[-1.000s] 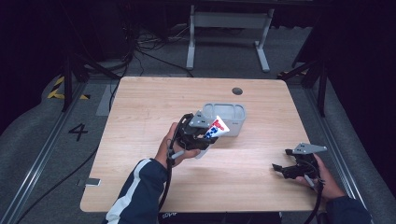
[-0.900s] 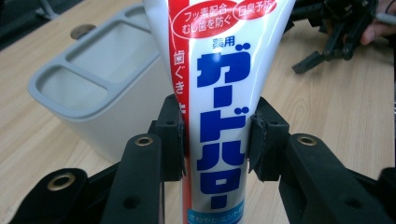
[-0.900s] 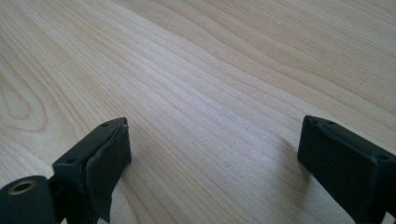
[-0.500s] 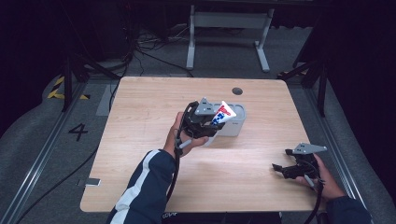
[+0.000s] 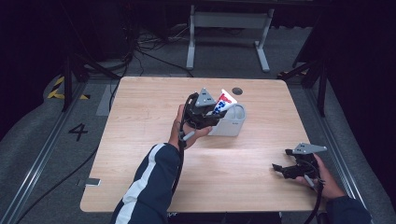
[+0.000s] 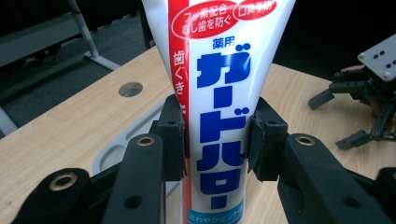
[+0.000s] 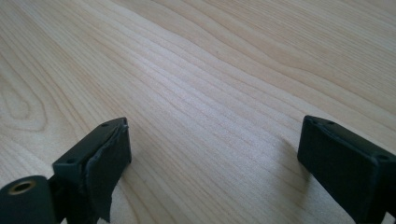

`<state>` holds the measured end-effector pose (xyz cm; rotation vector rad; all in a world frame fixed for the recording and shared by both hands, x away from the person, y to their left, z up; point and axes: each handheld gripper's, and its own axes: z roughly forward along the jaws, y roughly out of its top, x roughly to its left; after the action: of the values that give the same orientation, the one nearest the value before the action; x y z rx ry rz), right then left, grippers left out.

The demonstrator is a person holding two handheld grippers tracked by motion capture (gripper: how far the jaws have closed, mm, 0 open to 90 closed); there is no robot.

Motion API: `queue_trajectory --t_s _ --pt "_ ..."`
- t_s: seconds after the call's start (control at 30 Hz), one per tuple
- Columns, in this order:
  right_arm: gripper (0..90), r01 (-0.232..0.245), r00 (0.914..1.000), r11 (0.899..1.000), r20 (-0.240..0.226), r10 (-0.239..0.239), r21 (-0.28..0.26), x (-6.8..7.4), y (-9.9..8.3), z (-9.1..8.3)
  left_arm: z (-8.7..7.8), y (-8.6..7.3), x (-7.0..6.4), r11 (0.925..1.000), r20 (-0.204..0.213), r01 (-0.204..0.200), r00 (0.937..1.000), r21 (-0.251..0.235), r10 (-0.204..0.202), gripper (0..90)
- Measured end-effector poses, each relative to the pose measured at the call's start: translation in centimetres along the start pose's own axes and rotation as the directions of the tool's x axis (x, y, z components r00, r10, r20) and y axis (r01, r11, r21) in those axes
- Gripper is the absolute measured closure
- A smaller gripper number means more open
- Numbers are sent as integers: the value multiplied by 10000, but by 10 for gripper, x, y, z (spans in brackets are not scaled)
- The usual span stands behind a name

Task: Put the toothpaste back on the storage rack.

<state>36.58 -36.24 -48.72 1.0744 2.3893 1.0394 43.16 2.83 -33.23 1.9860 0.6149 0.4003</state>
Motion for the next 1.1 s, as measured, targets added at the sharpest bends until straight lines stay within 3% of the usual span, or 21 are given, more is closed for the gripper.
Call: queue_trajectory --t_s 0.17,0.53,1.1 --pt "100 1 10000 10000 -1 -1 -1 0 0 0 5 4 -1 9999 -50 -77 10000 -135 77 640" --pt "100 -6 10000 10000 -2 6 5 0 0 0 16 5 7 9977 -260 267 9993 -618 -284 641" --pt "100 -2 10000 10000 -3 2 2 0 0 0 23 17 7 9900 40 235 9997 -1388 -232 641"
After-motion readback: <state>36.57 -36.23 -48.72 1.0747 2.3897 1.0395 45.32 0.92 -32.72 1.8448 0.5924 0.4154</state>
